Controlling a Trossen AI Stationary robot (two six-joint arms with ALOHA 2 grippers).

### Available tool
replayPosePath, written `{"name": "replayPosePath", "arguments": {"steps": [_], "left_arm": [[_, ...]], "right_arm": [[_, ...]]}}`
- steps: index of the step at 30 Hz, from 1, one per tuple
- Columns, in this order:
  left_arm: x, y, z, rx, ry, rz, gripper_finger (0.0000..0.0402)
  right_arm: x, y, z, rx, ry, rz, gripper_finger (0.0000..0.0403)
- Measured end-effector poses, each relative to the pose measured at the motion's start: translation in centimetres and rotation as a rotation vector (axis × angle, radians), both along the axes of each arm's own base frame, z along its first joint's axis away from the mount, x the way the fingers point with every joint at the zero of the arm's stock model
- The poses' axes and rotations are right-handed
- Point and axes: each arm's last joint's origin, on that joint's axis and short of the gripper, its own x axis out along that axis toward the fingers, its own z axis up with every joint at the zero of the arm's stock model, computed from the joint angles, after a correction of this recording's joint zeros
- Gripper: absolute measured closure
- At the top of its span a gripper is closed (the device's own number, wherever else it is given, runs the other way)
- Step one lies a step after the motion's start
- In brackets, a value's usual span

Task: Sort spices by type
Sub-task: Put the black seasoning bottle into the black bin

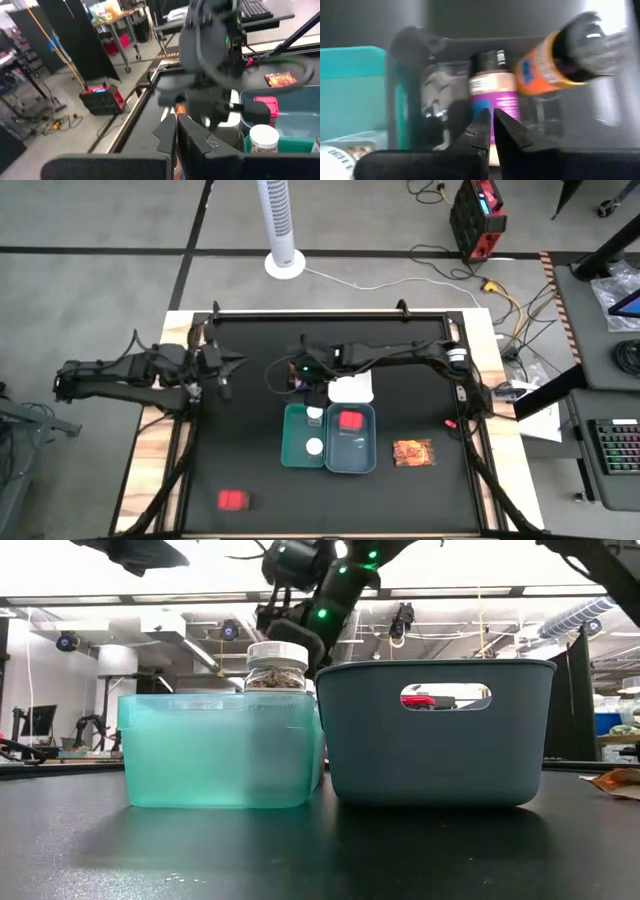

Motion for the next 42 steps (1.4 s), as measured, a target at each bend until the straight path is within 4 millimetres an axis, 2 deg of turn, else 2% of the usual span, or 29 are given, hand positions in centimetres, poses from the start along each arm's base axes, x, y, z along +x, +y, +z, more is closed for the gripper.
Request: {"name": "replayPosePath", "arguments": {"steps": [5,9,16,21,27,32,42], "left_arm": [[-0.9,0.0,0.3,0.014,-0.031,-0.003,0.0402],[-1.3,0.0,0.5,-0.004,-0.056,-0.001,0.0402],[-1.5,0.0,0.3,-0.009,-0.045,-0.002,0.0402],[-1.4,0.0,0.1,-0.022,-0.035,0.000,0.0402],[-1.4,0.0,0.1,-0.029,-0.035,0.001,0.0402],[-1.4,0.0,0.1,-0.029,-0.034,0.001,0.0402],[-1.4,0.0,0.0,-0.029,-0.031,0.001,0.0402]], "right_arm": [[1.1,-0.7,-0.4,0.089,0.062,0.001,0.0351],[1.7,-1.4,-0.8,0.084,0.126,0.012,0.0281],[1.9,-2.5,-0.9,0.080,0.123,-0.001,0.0148],[1.9,-2.6,-1.1,0.079,0.132,0.002,0.0086],[1.7,-2.4,-2.2,0.083,0.160,0.010,0.0062],[2.0,-2.4,-4.1,0.104,0.201,0.033,0.0068],[2.1,-2.7,-4.9,0.073,0.228,0.040,0.0078]]}}
